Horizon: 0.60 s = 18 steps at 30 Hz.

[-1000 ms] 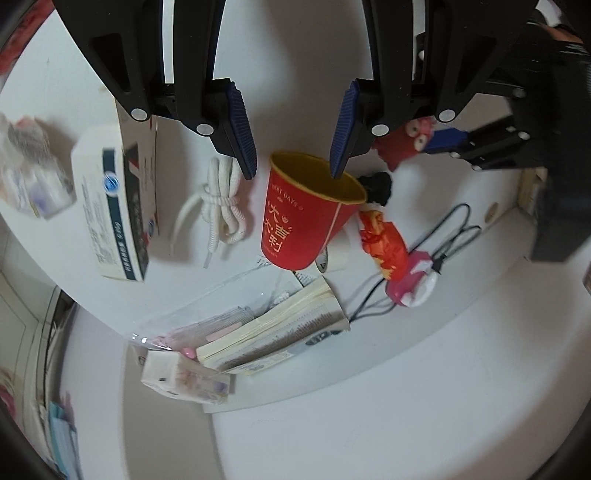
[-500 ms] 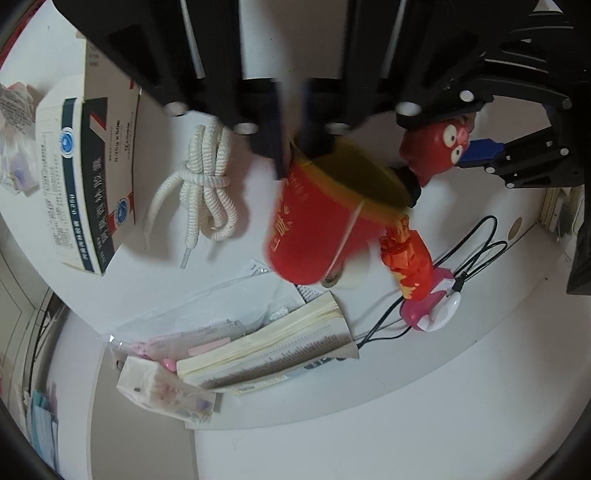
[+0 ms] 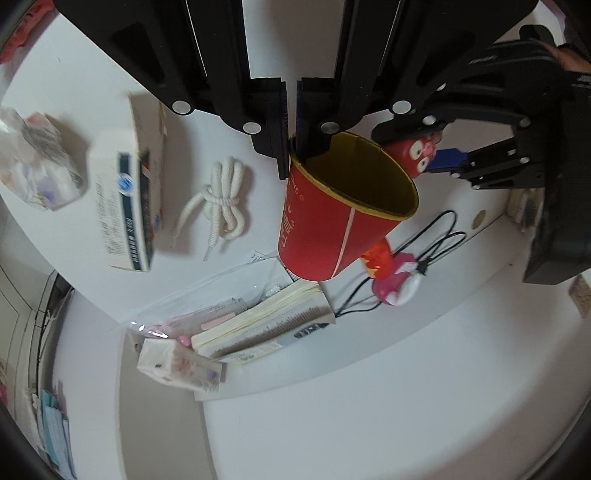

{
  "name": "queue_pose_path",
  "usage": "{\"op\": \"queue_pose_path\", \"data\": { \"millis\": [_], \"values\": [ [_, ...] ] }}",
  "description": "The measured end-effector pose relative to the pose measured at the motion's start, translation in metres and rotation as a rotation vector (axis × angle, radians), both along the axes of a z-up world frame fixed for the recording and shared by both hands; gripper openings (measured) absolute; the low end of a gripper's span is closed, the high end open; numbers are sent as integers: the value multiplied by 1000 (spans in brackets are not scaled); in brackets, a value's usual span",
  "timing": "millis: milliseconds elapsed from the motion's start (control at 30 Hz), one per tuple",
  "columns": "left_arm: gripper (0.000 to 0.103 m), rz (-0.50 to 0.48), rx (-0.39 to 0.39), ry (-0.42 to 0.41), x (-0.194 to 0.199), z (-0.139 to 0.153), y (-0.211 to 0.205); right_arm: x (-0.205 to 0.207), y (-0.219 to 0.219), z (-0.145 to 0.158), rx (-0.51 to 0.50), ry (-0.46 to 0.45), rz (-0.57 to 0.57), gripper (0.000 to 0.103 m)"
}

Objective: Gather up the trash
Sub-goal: 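Carry the figurine and red cup in both tools over the orange bucket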

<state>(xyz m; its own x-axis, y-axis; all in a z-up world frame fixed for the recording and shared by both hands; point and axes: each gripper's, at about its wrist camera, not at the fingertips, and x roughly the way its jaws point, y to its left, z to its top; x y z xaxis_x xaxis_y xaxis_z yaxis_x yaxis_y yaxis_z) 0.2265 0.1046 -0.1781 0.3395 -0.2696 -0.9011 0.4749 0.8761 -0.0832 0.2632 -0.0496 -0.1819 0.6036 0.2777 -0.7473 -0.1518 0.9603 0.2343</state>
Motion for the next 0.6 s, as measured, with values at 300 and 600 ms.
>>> {"op": "queue_pose_path", "data": {
  "millis": [300,600],
  "values": [
    [43,-49,7,-28,-44,22,-45,-66,-39,28,42,-29,-20,4],
    [43,-166,0,-38,-84,34,-119,-138,-111,42,45,-33,-121,4]
  ]
}}
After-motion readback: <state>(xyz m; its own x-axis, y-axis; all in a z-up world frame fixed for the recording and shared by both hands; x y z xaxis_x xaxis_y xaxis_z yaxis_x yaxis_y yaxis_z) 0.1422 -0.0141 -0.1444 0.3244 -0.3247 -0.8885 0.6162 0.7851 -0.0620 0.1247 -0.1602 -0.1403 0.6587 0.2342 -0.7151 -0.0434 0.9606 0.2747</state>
